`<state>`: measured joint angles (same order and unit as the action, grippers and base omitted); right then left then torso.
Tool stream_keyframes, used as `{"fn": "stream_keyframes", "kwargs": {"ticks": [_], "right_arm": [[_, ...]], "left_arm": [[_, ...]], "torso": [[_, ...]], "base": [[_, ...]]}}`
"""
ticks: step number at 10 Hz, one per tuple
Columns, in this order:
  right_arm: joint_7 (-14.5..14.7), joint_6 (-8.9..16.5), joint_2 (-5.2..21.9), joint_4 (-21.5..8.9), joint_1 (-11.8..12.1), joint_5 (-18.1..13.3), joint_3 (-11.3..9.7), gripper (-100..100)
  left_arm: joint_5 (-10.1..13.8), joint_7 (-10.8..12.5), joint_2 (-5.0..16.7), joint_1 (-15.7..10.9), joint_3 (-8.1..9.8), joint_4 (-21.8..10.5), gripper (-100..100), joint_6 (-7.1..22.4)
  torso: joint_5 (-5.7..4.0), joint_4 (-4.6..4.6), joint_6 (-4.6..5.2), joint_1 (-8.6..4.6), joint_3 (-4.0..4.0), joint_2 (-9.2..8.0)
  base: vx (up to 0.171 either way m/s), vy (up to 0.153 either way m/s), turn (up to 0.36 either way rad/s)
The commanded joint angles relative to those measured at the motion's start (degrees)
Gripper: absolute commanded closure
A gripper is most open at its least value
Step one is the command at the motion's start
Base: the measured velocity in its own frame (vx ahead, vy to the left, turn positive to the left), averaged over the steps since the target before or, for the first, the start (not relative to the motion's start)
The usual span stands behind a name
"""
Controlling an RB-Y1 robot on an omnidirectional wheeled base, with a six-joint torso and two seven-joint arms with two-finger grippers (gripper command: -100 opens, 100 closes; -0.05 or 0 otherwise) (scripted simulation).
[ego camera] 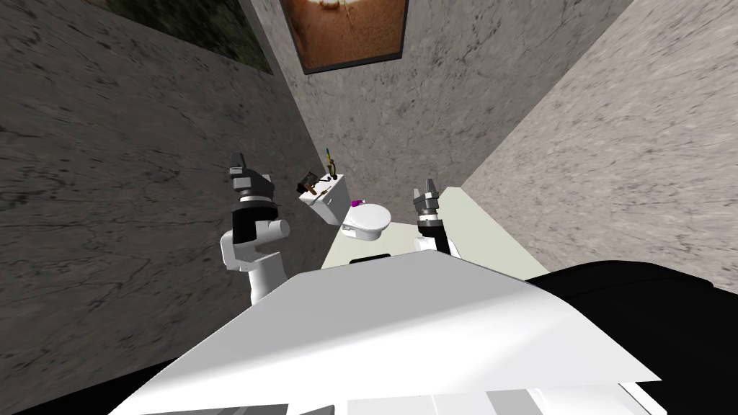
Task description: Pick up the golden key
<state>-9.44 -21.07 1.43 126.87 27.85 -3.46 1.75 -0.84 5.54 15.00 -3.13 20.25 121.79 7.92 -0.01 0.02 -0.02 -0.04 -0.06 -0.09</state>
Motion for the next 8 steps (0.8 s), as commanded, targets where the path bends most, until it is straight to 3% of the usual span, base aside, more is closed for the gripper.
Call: {"fn": "stream_keyframes", "kwargs": {"ticks": [1,2,4,5,7,8], "right_arm": [[0.00,0.00,0.00,0.00,0.00,0.00,0.00,0],[0.00,0.00,0.00,0.00,0.00,0.00,0.00,0],[0.00,0.00,0.00,0.00,0.00,0.00,0.00,0],[0.00,0.00,0.00,0.00,0.00,0.00,0.00,0],[0.00,0.00,0.00,0.00,0.00,0.00,0.00,0],[0.00,0.00,0.00,0.00,0.01,0.00,0.00,0]], "left_arm": [[-0.03,0.20,0.00,-0.51,0.14,-0.72,-100,1.68],[0.22,1.94,0.46,-3.04,1.40,-2.42,-100,4.02],[0.22,1.94,0.46,-3.04,1.40,-2.42,-100,6.32],[0.48,3.78,0.91,-5.53,2.57,-4.22,-100,8.49],[0.48,3.78,0.91,-5.53,2.57,-4.22,-100,11.10],[0.73,5.71,1.35,-7.95,3.65,-6.13,-100,12.78]], "torso": [[0.00,0.00,0.00,0.00,0.00,0.00],[0.01,-0.01,-0.01,0.05,0.02,0.04],[0.00,0.00,-0.01,0.02,0.01,0.02],[0.01,-0.01,-0.02,0.05,0.02,0.04],[0.00,-0.01,-0.01,0.00,0.03,0.04],[0.01,-0.01,-0.02,0.06,0.03,0.06]], "base": [[-0.012,-0.007,0.003],[-0.021,-0.022,-0.099],[-0.017,-0.016,-0.037],[-0.013,-0.029,-0.119],[-0.012,-0.017,-0.034],[-0.011,-0.021,-0.099]]}}
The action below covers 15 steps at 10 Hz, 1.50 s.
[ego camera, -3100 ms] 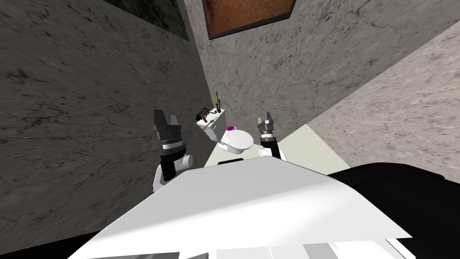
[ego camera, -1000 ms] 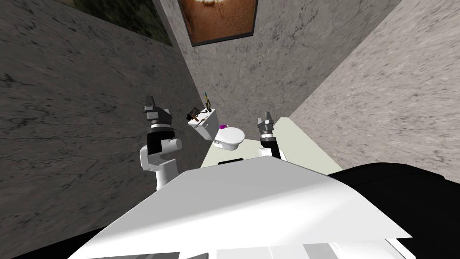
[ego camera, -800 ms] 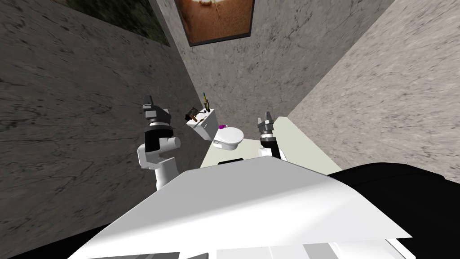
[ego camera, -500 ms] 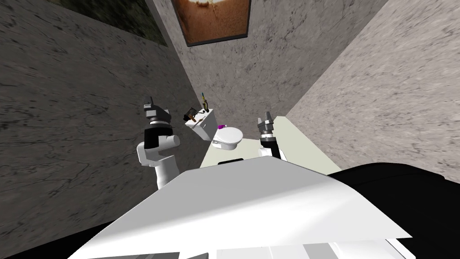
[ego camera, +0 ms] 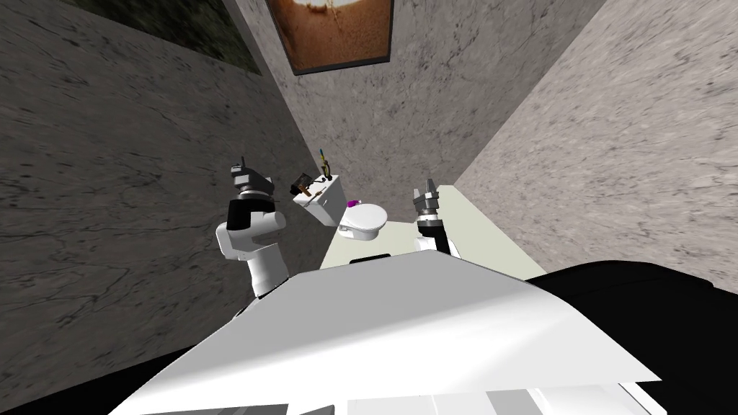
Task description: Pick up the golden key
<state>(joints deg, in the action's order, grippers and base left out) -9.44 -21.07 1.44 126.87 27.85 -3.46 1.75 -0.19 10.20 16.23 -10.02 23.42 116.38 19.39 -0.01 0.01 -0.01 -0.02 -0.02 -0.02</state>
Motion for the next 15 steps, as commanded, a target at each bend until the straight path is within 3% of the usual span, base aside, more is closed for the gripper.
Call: {"fn": "stream_keyframes", "kwargs": {"ticks": [1,2,3,5,6,9,10,12,13,15], "right_arm": [[0.00,0.00,0.00,0.00,0.00,0.00,0.00,0],[0.00,0.00,0.00,0.00,0.00,0.00,0.00,0],[0.00,0.00,0.00,0.00,0.01,0.00,0.00,0],[0.00,0.00,0.00,0.00,0.01,0.00,0.00,0],[0.00,0.00,0.00,0.00,0.01,0.00,0.01,0],[0.00,0.00,0.00,0.00,0.01,0.00,0.01,0],[0.00,0.00,0.00,0.00,0.01,0.00,0.01,0],[0.00,0.00,0.00,0.00,0.01,0.00,0.01,0],[0.00,0.00,0.00,0.00,0.01,0.00,0.01,0],[0.00,0.00,0.00,0.00,0.01,0.00,0.01,0]], "left_arm": [[0.08,1.04,0.12,-1.07,0.48,-0.72,-100,2.86],[0.08,1.04,0.12,-1.07,0.48,-0.72,-100,4.40],[0.33,3.06,0.57,-3.42,1.46,-2.74,-100,5.96],[0.33,3.06,0.57,-3.42,1.46,-2.74,-100,9.22],[0.56,5.15,1.04,-5.69,2.34,-4.84,-100,10.95],[0.56,5.15,1.04,-5.69,2.34,-4.84,-100,14.50],[0.78,7.30,1.54,-7.87,3.11,-7.03,-100,16.82],[0.78,7.30,1.54,-7.87,3.11,-7.03,-100,19.56],[1.00,9.52,2.09,-9.94,3.78,-9.30,-100,21.24],[1.00,9.52,2.09,-9.94,3.78,-9.30,-100,24.11]], "torso": [[0.00,0.00,0.00,0.00,0.00,0.00],[0.00,0.00,-0.03,-0.01,0.00,0.00],[0.01,0.00,-0.04,0.03,0.00,0.01],[0.00,-0.01,-0.03,0.00,0.02,0.03],[0.01,-0.01,-0.05,0.04,0.01,0.02],[0.01,-0.01,-0.05,0.04,0.03,0.04],[0.02,-0.01,-0.05,0.07,0.01,0.02],[0.01,-0.02,-0.04,0.03,0.04,0.07],[0.02,-0.02,-0.05,0.06,0.03,0.05],[0.01,-0.02,-0.04,0.04,0.06,0.10]], "base": [[-0.010,-0.022,-0.078],[-0.003,-0.011,0.000],[0.000,-0.019,-0.111],[0.000,-0.014,-0.035],[0.006,-0.023,-0.121],[0.004,-0.009,-0.013],[0.010,-0.014,-0.126],[0.009,-0.009,-0.028],[0.014,-0.014,-0.106],[0.017,-0.008,-0.029]]}}
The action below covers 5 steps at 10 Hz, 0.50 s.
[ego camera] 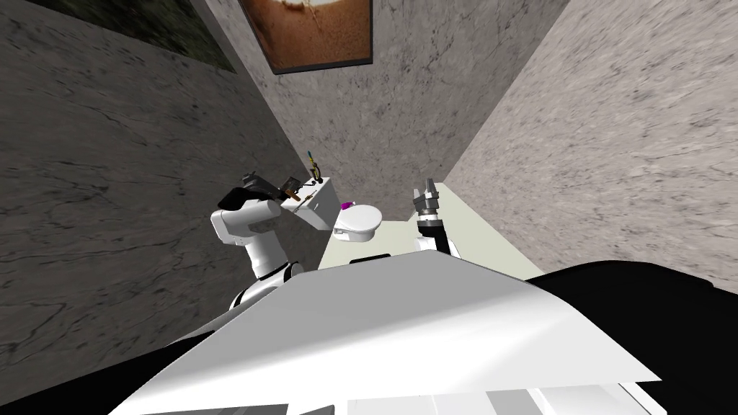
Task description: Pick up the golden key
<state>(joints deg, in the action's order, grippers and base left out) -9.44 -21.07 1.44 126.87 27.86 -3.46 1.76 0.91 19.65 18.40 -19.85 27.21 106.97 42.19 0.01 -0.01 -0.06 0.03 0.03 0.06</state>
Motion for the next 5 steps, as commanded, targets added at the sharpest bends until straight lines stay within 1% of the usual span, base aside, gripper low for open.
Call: {"fn": "stream_keyframes", "kwargs": {"ticks": [1,2,3,4,5], "right_arm": [[0.00,0.00,0.00,0.00,0.00,0.00,0.00,0],[0.00,0.00,0.00,0.00,0.00,0.00,0.00,0],[0.00,0.00,0.00,0.00,-0.01,0.00,0.00,0],[0.00,0.00,0.00,0.00,0.00,0.00,0.00,0],[0.00,0.00,0.00,0.00,0.00,0.00,0.00,0]], "left_arm": [[-0.10,0.07,-0.07,-0.12,-0.01,0.12,-100,1.82],[0.10,2.32,0.53,-2.08,0.55,-2.21,-100,4.06],[0.10,2.32,0.53,-2.08,0.55,-2.21,-100,5.80],[0.10,2.32,0.53,-2.08,0.55,-2.21,-100,6.86],[0.29,4.60,1.21,-3.94,1.01,-4.58,-100,8.92]], "torso": [[0.00,0.00,0.00,0.00,0.00,0.00],[0.00,0.01,0.00,0.01,-0.02,-0.03],[-0.01,0.00,0.04,-0.02,0.01,0.02],[0.00,-0.01,0.01,-0.01,0.02,0.04],[0.00,0.00,0.00,0.01,0.00,0.01]], "base": [[0.000,0.000,0.000],[0.021,-0.010,-0.114],[0.025,-0.007,-0.065],[0.014,-0.003,0.008],[0.025,-0.003,-0.109]]}}
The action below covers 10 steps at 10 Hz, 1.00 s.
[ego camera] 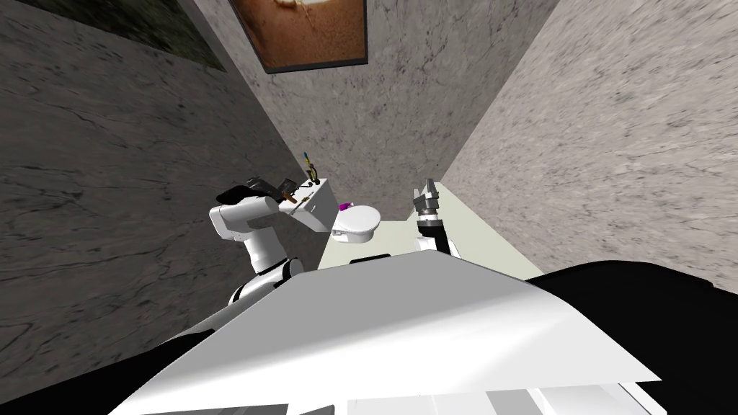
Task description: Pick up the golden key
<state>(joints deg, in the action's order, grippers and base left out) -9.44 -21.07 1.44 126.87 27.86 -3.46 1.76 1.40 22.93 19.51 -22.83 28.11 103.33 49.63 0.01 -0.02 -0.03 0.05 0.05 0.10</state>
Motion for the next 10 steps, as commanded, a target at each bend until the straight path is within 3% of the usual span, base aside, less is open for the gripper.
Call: {"fn": "stream_keyframes", "kwargs": {"ticks": [1,2,3,5,6,8,9,10], "right_arm": [[0.00,0.00,0.00,0.00,0.00,0.00,0.00,0],[0.00,0.00,0.00,0.00,0.01,0.00,0.00,0],[0.00,0.00,0.00,0.00,0.01,0.00,0.00,0],[0.00,0.00,0.00,0.00,0.01,0.00,0.00,0],[0.00,0.00,0.00,0.00,0.01,0.00,0.00,0],[0.00,0.00,0.00,0.00,0.01,0.00,0.00,0],[0.00,0.00,0.00,0.00,0.01,0.00,0.01,0],[0.00,0.00,0.00,0.00,0.01,0.00,0.00,0]], "left_arm": [[-0.20,1.32,0.09,-0.95,0.11,-0.94,-100,2.86],[-0.20,1.32,0.09,-0.95,0.11,-0.94,-100,4.40],[-0.02,3.61,0.82,-2.68,0.47,-3.34,-100,6.00],[-0.02,3.61,0.82,-2.68,0.47,-3.34,-100,9.02],[0.14,5.89,1.60,-4.29,0.73,-5.76,-100,10.60],[0.14,5.89,1.60,-4.29,0.73,-5.76,-100,13.82],[0.28,8.15,2.42,-5.77,0.91,-8.17,-100,15.65],[0.28,8.15,2.42,-5.77,0.91,-8.17,-100,17.43]], "torso": [[0.00,0.00,0.00,0.00,0.00,0.00],[0.00,0.00,-0.03,0.01,0.01,0.02],[0.00,0.00,-0.04,0.00,0.00,-0.01],[0.00,-0.02,-0.03,0.00,0.04,0.06],[0.00,0.00,-0.04,0.00,0.00,-0.01],[0.00,-0.01,-0.03,0.01,0.03,0.05],[0.01,0.00,-0.04,0.02,0.00,0.00],[0.01,-0.01,-0.01,0.03,0.03,0.06]], "base": [[0.031,0.001,-0.056],[0.020,-0.003,0.011],[0.043,-0.005,-0.093],[0.031,-0.001,-0.027],[0.033,-0.003,-0.085],[0.031,0.005,-0.027],[0.045,0.009,-0.078],[0.046,0.012,-0.051]]}}
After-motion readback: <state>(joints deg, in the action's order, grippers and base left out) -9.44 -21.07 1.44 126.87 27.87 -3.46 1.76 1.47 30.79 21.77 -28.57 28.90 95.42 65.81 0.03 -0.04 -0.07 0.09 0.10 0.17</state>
